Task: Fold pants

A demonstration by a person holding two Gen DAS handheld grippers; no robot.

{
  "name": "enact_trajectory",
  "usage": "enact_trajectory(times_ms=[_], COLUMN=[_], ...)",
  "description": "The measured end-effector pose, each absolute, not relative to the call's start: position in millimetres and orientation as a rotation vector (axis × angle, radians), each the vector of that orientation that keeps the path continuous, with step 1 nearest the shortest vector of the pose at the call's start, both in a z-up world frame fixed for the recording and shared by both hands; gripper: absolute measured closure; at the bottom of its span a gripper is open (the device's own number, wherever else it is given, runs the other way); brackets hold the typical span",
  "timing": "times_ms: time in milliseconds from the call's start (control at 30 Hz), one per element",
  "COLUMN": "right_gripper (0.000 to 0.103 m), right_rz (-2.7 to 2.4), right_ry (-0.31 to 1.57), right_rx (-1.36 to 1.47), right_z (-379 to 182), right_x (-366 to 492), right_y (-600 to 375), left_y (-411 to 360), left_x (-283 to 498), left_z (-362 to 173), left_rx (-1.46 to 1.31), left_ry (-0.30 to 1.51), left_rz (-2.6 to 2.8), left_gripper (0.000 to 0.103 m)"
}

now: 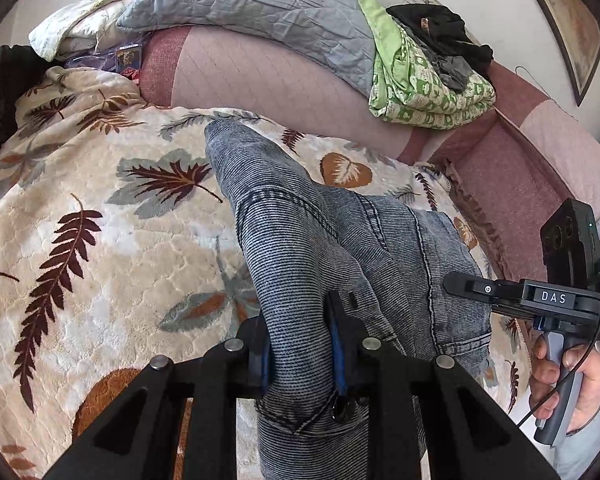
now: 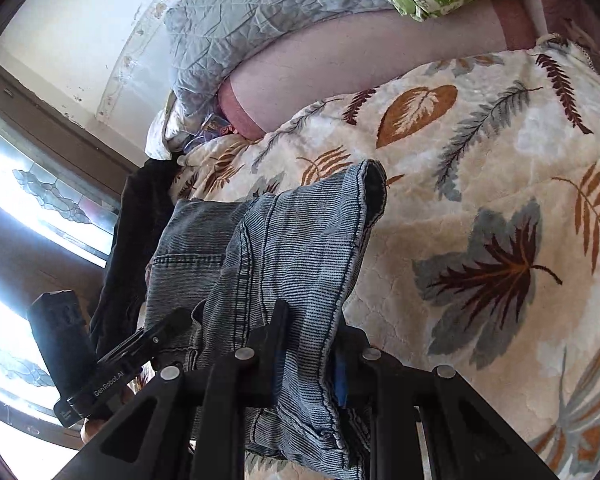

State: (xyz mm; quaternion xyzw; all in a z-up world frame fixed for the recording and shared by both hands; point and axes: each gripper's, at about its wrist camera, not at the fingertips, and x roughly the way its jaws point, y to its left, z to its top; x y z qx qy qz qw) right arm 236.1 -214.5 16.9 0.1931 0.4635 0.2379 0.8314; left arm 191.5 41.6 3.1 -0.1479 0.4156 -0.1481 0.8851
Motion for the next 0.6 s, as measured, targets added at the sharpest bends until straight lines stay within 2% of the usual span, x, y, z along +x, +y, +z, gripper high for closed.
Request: enact_trajectory(times_ms=[367, 533, 567, 600], right_gripper=[0.083, 0.079, 0.077, 0.070], right_rz=[0.453, 0.400, 0.385, 0.369], right_ry=[1.098, 1.155, 1.163, 1.168], right_rx=[0.416, 0.435, 0.428, 0.414], right_z=[-42, -59, -60, -60], right_x=[253, 260, 260, 259], right_y=[-210, -215, -215, -215], left_y=[39, 42, 42, 42], left_x=[204, 208, 207, 205], left_z=[-49, -58, -58, -55], left_rx=[-0.275, -0.279, -0.268, -0.251], left_ry=[0.969, 1.011, 1.014, 1.012], left_rz=[-0.262, -0.199, -0.186, -0.175], left_gripper=[0.078, 0.060, 0.059, 0.055])
